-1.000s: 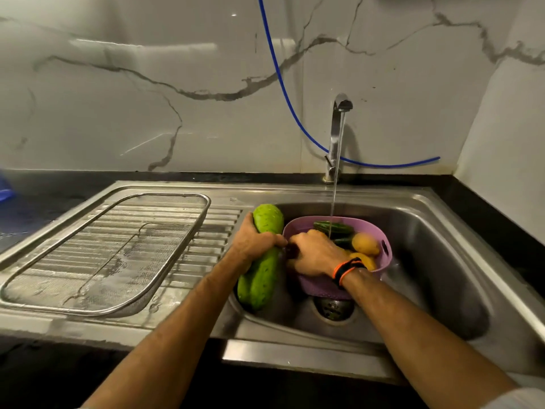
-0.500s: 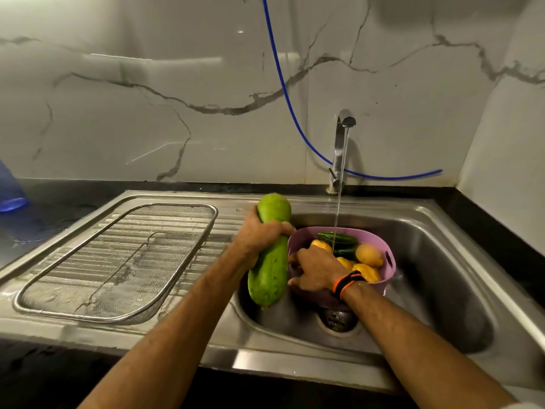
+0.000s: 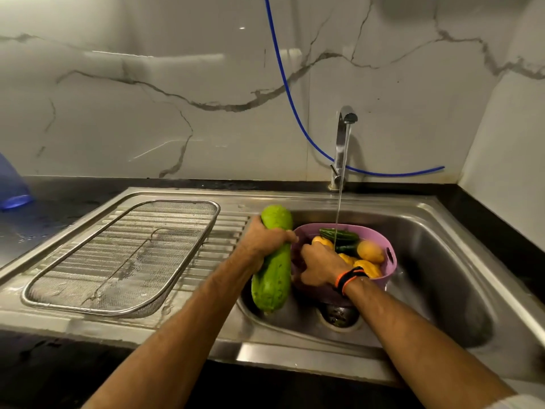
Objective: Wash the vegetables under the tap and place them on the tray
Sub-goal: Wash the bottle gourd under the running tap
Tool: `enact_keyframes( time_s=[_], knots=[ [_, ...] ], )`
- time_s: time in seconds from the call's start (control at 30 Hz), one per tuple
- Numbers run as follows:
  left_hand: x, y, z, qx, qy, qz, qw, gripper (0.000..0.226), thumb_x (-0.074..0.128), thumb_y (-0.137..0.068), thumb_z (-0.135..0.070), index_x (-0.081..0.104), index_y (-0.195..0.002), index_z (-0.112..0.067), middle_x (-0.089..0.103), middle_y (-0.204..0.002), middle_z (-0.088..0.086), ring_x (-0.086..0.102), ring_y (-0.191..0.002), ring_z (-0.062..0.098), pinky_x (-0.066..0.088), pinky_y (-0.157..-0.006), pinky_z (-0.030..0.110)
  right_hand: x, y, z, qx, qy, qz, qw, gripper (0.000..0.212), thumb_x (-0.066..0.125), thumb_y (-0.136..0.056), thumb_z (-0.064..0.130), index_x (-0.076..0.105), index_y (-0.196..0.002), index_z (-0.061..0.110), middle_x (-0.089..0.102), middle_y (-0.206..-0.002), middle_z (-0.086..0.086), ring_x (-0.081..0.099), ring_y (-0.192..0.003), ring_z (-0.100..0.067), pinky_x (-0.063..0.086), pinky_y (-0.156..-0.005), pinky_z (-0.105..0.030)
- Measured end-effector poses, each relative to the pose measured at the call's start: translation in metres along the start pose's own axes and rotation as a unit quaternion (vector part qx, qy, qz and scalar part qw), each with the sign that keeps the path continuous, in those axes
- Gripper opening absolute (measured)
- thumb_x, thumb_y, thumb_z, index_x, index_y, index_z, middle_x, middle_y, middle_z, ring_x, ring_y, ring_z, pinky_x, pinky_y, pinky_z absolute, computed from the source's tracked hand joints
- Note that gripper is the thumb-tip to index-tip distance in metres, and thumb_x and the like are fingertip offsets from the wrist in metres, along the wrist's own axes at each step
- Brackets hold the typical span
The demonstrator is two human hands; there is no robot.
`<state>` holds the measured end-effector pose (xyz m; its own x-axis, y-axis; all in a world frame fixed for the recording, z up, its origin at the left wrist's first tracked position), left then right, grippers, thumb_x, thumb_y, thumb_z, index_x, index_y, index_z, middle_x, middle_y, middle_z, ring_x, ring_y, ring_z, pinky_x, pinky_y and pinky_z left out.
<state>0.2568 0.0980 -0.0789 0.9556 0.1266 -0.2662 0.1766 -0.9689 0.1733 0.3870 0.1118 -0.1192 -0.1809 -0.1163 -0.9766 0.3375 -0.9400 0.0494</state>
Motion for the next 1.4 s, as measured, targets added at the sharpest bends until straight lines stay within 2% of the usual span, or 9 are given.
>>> enact_keyframes(
  time_s=[0.1, 0.17, 0.27, 0.37, 0.57, 0.7, 0.83, 1.03, 1.4],
  knots=[
    [0.006, 0.000, 0.015, -0.023, 0.006, 0.010, 1.000, 0.078, 0.090, -0.064, -0.014, 0.047, -0.129, -0.015, 0.061, -0.110, 0.009, 0.065, -0.093, 0.025, 0.059, -0.073, 0.039, -0.001, 0.001, -0.002, 0.017, 0.009, 0.000, 1.000, 0.040, 0.066, -0.086, 0.027, 0.058, -0.118, 0.004, 0.056, -0.123, -0.019, 0.052, -0.116, -0.035, 0.045, -0.088, -0.035],
    [0.000, -0.002, 0.006, -0.012, 0.009, 0.013, 1.000, 0.069, 0.088, -0.067, -0.013, 0.048, -0.123, -0.019, 0.061, -0.103, 0.007, 0.064, -0.086, 0.022, 0.056, -0.064, 0.034, 0.000, -0.001, -0.002, 0.018, 0.001, 0.001, 1.000, 0.042, 0.070, -0.084, 0.036, 0.061, -0.113, 0.007, 0.058, -0.118, -0.017, 0.054, -0.113, -0.034, 0.045, -0.085, -0.034],
    [-0.019, -0.002, -0.017, 0.001, 0.011, 0.008, 1.000, 0.070, 0.089, -0.066, -0.014, 0.049, -0.122, -0.016, 0.064, -0.111, 0.012, 0.068, -0.097, 0.032, 0.060, -0.080, 0.046, -0.007, -0.004, 0.000, 0.011, -0.012, -0.020, 1.000, 0.047, 0.072, -0.080, 0.048, 0.063, -0.114, 0.017, 0.065, -0.114, -0.010, 0.058, -0.111, -0.029, 0.046, -0.083, -0.032],
    [-0.050, 0.000, -0.039, 0.018, -0.001, -0.009, 1.000, 0.076, 0.090, -0.065, -0.017, 0.049, -0.128, -0.015, 0.064, -0.113, 0.014, 0.068, -0.096, 0.034, 0.061, -0.074, 0.046, -0.031, -0.005, 0.012, -0.007, -0.079, -0.076, 0.994, 0.054, 0.074, -0.079, 0.041, 0.060, -0.128, 0.024, 0.070, -0.113, 0.000, 0.065, -0.106, -0.019, 0.053, -0.090, -0.034],
    [-0.127, 0.015, -0.064, 0.020, -0.050, -0.048, 0.997, 0.081, 0.091, -0.067, -0.023, 0.049, -0.135, -0.014, 0.063, -0.115, 0.013, 0.067, -0.095, 0.031, 0.059, -0.074, 0.043, -0.077, -0.009, 0.082, -0.076, -0.190, -0.149, 0.968, 0.044, 0.075, -0.080, 0.027, 0.065, -0.121, 0.020, 0.070, -0.110, 0.003, 0.068, -0.088, -0.009, 0.056, -0.087, -0.027],
    [-0.166, 0.025, -0.055, 0.007, -0.096, -0.083, 0.992, 0.092, 0.091, -0.068, -0.024, 0.041, -0.144, -0.017, 0.057, -0.126, 0.013, 0.061, -0.099, 0.029, 0.053, -0.072, 0.041, -0.081, -0.007, 0.136, -0.145, -0.195, -0.156, 0.957, 0.053, 0.077, -0.078, 0.031, 0.061, -0.127, 0.019, 0.066, -0.120, 0.002, 0.065, -0.102, -0.011, 0.053, -0.088, -0.027],
    [-0.193, 0.030, -0.034, -0.006, -0.137, -0.107, 0.985, 0.097, 0.090, -0.067, -0.019, 0.037, -0.149, -0.022, 0.057, -0.129, 0.014, 0.061, -0.108, 0.032, 0.057, -0.086, 0.047, -0.070, -0.004, 0.169, -0.174, -0.157, -0.149, 0.961, 0.055, 0.077, -0.077, 0.028, 0.061, -0.129, 0.017, 0.063, -0.126, -0.004, 0.058, -0.116, -0.018, 0.048, -0.094, -0.027],
    [-0.196, 0.023, -0.002, -0.035, -0.160, -0.123, 0.979, 0.093, 0.093, -0.060, -0.024, 0.044, -0.139, -0.023, 0.060, -0.119, 0.012, 0.062, -0.106, 0.034, 0.058, -0.086, 0.051, -0.054, -0.009, 0.168, -0.146, -0.172, -0.140, 0.964, 0.051, 0.077, -0.076, 0.022, 0.064, -0.124, 0.011, 0.066, -0.122, -0.007, 0.062, -0.113, -0.017, 0.052, -0.097, -0.031],
    [-0.175, 0.022, 0.007, -0.039, -0.235, -0.088, 0.967, 0.091, 0.086, -0.071, -0.028, 0.038, -0.149, -0.022, 0.055, -0.133, 0.014, 0.057, -0.115, 0.032, 0.055, -0.094, 0.046, -0.043, -0.013, 0.161, -0.156, -0.230, -0.142, 0.950, 0.041, 0.078, -0.075, 0.018, 0.069, -0.115, 0.016, 0.068, -0.115, -0.003, 0.063, -0.109, -0.013, 0.058, -0.090, -0.035]
  ],
)
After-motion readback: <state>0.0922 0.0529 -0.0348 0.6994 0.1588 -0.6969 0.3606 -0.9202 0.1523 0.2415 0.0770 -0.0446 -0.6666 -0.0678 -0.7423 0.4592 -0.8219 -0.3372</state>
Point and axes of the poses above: each hand's wrist, its own y-axis away from the middle knuckle, its own x-axis out of the palm, z = x × y, the point moved 6 cm from there along -y, towards the middle knuckle
